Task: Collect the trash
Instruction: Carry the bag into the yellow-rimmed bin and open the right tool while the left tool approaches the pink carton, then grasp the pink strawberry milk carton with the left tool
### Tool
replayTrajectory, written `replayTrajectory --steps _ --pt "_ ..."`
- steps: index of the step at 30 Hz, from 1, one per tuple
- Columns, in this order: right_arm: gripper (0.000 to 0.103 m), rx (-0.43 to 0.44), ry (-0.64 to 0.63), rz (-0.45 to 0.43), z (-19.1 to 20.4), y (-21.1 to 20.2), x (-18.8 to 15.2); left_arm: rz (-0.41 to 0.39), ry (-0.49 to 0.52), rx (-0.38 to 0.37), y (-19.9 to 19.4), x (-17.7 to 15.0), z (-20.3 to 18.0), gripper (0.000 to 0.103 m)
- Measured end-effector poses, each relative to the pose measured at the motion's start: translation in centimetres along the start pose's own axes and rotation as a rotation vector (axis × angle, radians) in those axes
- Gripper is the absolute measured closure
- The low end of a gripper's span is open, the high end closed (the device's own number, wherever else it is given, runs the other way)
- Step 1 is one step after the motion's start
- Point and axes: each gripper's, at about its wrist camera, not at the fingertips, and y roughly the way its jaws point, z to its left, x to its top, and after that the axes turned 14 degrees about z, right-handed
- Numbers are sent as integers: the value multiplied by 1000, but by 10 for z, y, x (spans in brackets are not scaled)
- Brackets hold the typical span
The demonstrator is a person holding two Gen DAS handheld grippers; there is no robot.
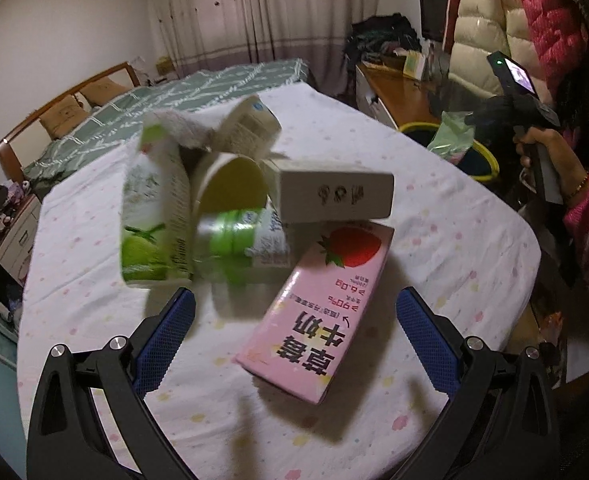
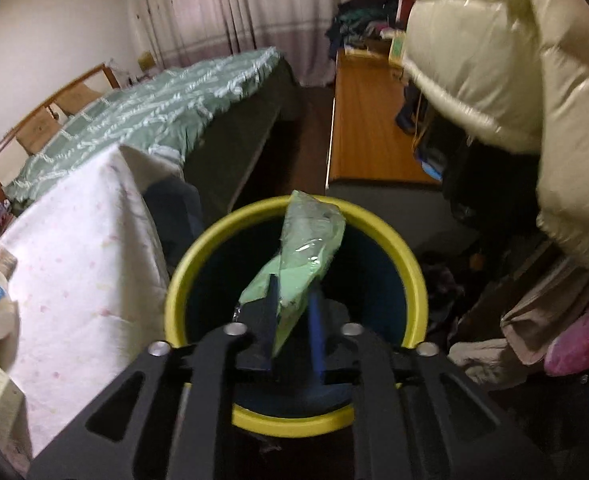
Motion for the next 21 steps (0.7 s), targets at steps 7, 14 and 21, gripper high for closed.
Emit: replayTrajectory --steps 7,14,21 --pt "71 6 -8 -23 -1 -7 -1 31 16 -23 18 4 -2 4" --pt "69 22 -31 -40 3 -23 -6 33 62 -59 25 5 -2 6" --pt "68 49 -47 -36 9 -26 -7 54 63 -99 28 0 -3 35"
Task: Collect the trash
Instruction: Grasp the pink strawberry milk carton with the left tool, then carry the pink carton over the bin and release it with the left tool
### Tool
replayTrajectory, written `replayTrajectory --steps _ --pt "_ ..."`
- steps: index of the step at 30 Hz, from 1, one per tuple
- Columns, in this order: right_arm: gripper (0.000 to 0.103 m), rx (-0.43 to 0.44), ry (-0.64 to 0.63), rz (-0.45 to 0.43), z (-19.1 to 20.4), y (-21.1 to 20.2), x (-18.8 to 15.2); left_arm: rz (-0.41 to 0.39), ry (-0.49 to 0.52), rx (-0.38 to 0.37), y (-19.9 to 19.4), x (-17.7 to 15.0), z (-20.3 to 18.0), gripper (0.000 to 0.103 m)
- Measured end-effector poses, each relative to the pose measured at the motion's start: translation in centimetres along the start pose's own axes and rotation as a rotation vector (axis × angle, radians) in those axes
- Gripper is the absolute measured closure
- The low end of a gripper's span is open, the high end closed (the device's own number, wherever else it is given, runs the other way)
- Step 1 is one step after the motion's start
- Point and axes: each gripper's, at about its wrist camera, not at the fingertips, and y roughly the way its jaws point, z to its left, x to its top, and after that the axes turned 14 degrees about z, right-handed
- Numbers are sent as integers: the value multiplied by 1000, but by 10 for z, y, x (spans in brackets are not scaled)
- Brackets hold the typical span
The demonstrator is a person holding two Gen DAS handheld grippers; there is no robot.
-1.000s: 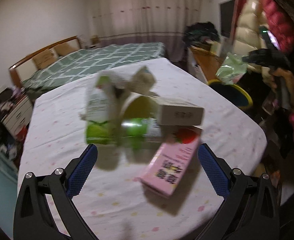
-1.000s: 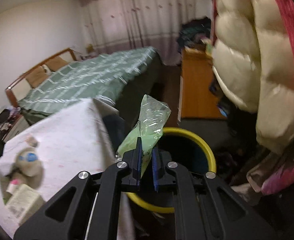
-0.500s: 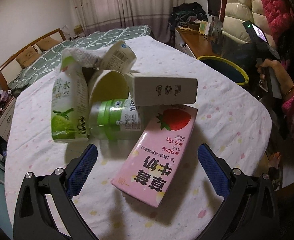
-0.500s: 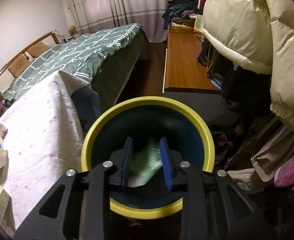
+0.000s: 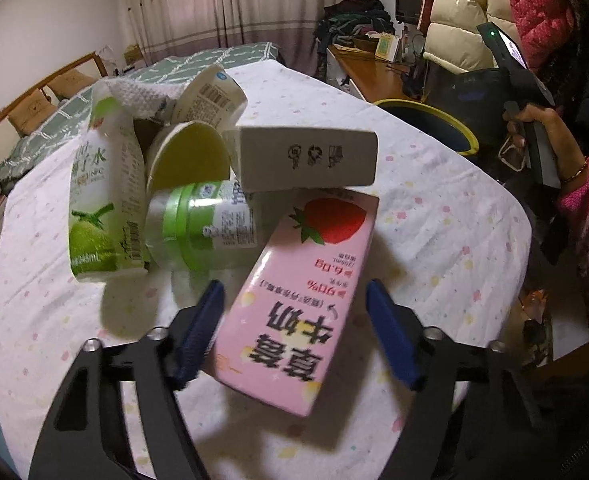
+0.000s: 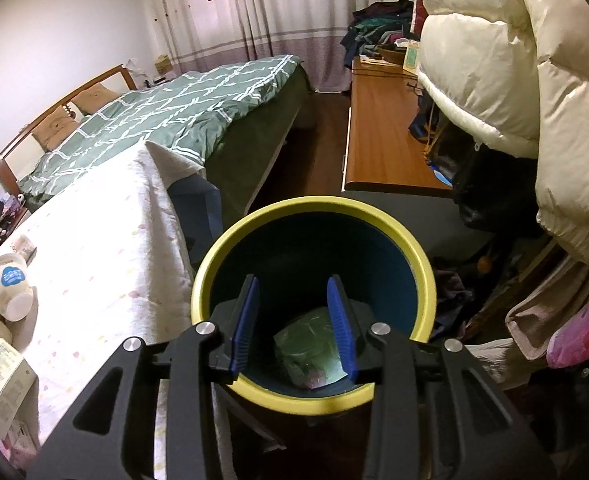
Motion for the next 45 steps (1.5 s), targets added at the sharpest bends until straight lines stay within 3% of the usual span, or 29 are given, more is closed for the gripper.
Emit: replayTrajectory --steps 5,15,25,32,38,45 --pt "68 20 -7 1 3 -1 -4 -13 20 -36 -7 -5 -2 51" --pt "68 59 -23 -33 1 -22 -10 -44 100 -53 -41 -13 -23 53" --pt "68 89 -26 -60 -3 -37 -15 -126 131 -59 -77 9 -38 53" --pt "68 87 -11 -94 -16 -49 -20 -159 161 -105 -72 62 -55 53" --pt "68 56 16 -107 -37 -57 -27 -126 152 -162 -35 127 -76 53" --pt "68 19 54 -114 -68 -60 -35 -101 197 -180 10 198 -130 53"
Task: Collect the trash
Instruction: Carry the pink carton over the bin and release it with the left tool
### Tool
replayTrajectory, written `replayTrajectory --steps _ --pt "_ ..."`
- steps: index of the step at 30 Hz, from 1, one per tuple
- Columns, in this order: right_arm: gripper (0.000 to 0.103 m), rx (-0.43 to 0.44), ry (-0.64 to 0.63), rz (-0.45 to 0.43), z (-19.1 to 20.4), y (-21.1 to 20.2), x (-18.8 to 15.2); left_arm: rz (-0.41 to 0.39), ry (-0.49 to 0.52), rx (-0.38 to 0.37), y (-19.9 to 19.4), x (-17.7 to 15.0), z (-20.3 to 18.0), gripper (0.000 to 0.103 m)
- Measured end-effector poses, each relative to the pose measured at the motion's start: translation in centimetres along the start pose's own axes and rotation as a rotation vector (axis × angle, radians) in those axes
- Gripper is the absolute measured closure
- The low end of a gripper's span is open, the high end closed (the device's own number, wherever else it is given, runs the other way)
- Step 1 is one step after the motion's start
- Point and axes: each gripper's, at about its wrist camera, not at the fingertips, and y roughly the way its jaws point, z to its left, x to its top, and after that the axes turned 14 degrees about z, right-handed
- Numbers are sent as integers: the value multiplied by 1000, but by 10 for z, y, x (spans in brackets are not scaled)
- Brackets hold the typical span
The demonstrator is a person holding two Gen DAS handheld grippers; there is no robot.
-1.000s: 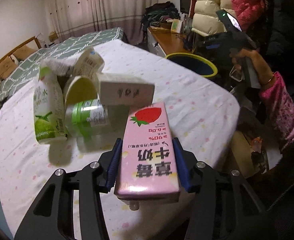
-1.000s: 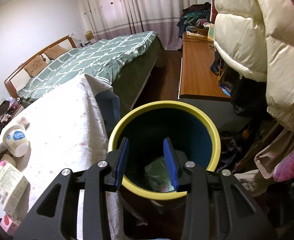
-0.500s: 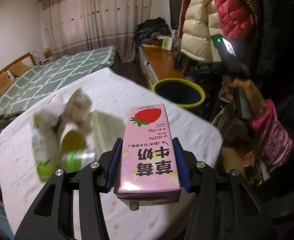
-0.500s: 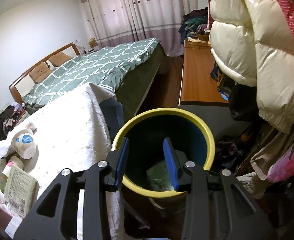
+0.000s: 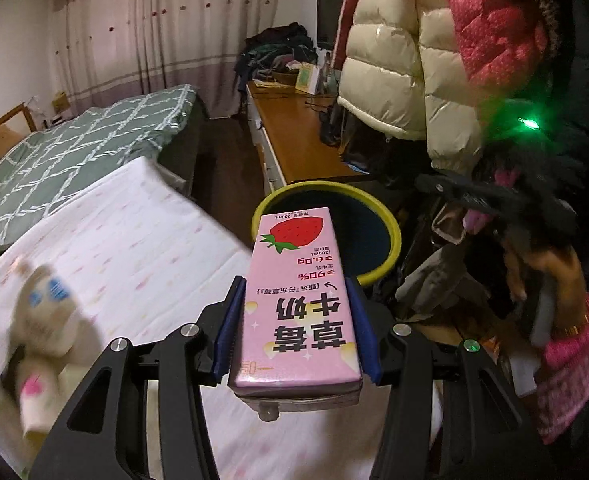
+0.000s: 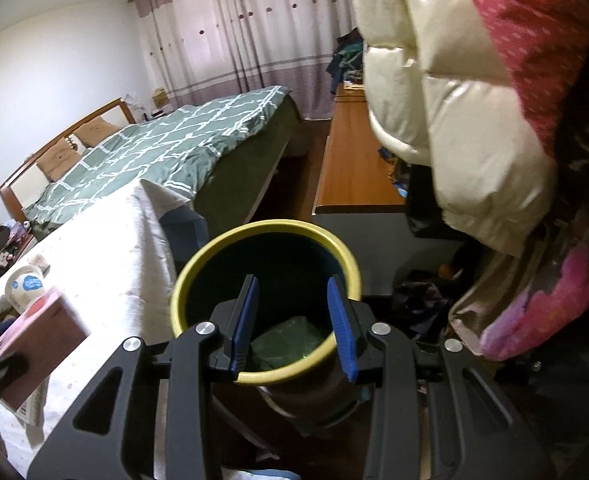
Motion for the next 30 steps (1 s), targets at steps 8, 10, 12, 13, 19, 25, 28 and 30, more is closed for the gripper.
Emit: replayTrajectory --steps 8,10,12,13,19,25,28,30 --pt "68 -31 20 27 -20 7 -13 69 1 2 75 74 -27 53" --pt "68 -41 21 34 -23 8 -16 91 -3 0 91 83 -30 53" --pt "68 -43 25 38 -27 8 -18 115 -4 5 110 95 -35 53" --pt "68 -47 27 40 -29 8 -19 122 -4 8 116 99 -36 53" --pt "68 -56 39 45 -35 6 -24 120 -17 53 140 109 -42 37" --pt "68 -41 25 44 -25 1 -28 40 -63 52 92 94 -26 32" --pt "68 -27 5 48 -14 0 -31 -42 -75 80 41 71 -17 24" --pt "68 -16 -11 51 -5 0 -32 -77 -78 101 15 54 -12 21"
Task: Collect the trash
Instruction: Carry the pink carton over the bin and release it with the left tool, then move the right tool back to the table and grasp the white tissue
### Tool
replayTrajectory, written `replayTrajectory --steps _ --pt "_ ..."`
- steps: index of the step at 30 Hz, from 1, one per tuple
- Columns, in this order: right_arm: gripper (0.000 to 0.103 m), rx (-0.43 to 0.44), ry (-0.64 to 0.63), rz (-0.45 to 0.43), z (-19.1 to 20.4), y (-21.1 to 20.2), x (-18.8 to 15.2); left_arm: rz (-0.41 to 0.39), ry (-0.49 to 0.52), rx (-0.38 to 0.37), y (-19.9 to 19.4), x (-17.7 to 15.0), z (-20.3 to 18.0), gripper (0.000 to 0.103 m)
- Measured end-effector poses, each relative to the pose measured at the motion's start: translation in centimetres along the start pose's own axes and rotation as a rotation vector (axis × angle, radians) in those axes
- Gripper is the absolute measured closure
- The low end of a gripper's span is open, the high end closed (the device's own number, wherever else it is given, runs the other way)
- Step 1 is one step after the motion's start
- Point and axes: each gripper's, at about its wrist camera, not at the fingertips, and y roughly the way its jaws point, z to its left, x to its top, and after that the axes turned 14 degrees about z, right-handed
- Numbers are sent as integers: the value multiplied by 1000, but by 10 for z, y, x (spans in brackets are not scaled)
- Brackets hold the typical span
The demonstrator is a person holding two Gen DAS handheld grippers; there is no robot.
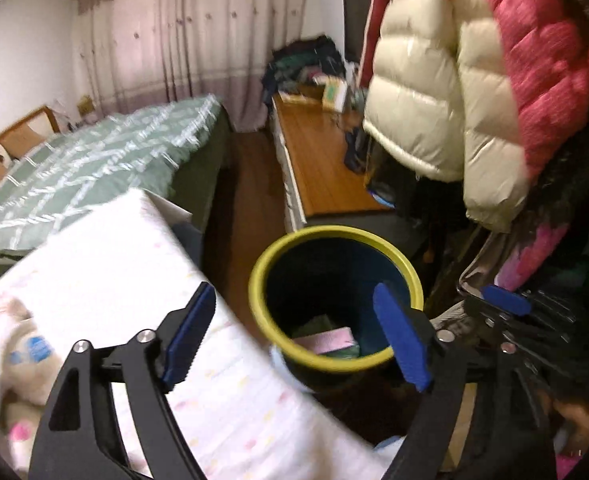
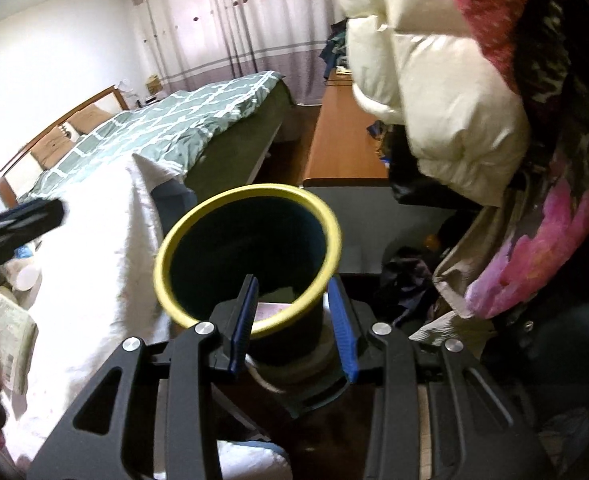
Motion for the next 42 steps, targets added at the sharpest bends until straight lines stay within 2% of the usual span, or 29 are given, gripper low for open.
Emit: replayTrajectory --steps 2,7,11,17,22,28,33,39,42 --pt "67 9 -17 3 10 0 0 -39 -21 25 -31 -21 15 17" --pt "64 35 -80 7 42 -1 -1 -78 -93 109 -90 -71 58 9" --pt "64 61 -143 14 71 -2 -6 -99 -201 212 -134 -122 102 5" --pt "64 133 -276 21 139 -5 -8 -130 -367 370 -187 -191 158 5" --pt "64 260 -415 23 216 -16 -9 -148 -456 434 -216 -234 190 5" --pt "64 440 -608 15 314 -39 -16 -154 -496 464 -222 -250 200 5" --pt "64 502 -731 47 382 -37 -28 -137 -488 452 -212 -250 199 5" --pt "64 487 -800 91 440 -16 -27 -125 -489 445 -206 -255 201 5" --pt "64 465 -811 117 457 -6 -26 -120 -493 443 -204 -256 204 5"
